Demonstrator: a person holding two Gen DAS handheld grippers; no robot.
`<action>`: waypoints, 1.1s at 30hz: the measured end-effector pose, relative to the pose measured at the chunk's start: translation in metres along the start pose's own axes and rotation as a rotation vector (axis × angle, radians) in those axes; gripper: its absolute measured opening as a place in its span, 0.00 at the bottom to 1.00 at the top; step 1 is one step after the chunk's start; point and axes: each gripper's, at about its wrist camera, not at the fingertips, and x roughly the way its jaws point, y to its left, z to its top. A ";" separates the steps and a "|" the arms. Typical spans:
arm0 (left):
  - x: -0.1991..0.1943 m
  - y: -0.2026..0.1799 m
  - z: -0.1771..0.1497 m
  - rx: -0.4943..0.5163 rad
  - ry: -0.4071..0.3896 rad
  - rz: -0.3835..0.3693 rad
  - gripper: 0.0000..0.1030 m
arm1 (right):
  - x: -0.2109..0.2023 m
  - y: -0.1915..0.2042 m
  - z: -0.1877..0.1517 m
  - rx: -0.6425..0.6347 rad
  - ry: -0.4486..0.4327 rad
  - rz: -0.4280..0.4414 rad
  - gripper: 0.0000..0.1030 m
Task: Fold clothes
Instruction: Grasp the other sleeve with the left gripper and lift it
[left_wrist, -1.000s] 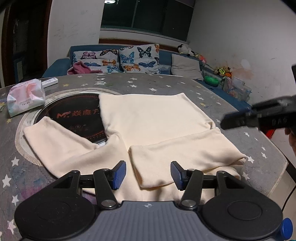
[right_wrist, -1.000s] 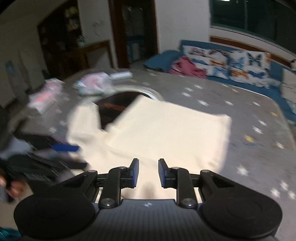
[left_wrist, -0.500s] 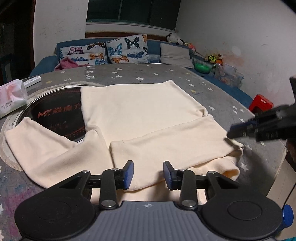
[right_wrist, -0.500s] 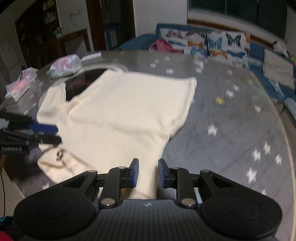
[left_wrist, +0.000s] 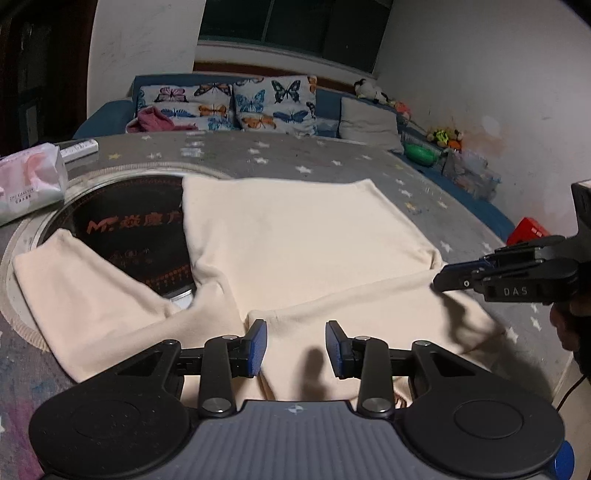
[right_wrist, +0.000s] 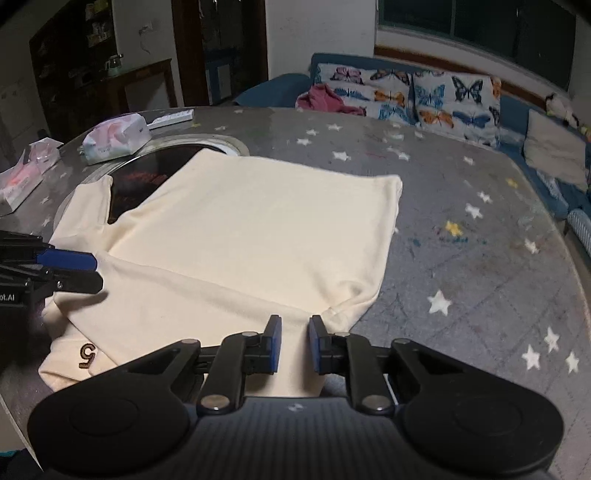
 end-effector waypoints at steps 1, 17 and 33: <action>0.002 0.001 0.000 -0.004 -0.001 0.007 0.36 | -0.001 0.002 0.000 -0.011 -0.006 0.000 0.15; -0.045 0.085 0.011 -0.158 -0.091 0.303 0.41 | 0.010 0.074 0.020 -0.183 0.021 0.177 0.16; -0.005 0.179 0.031 -0.291 -0.064 0.500 0.44 | 0.036 0.138 0.030 -0.322 0.053 0.261 0.20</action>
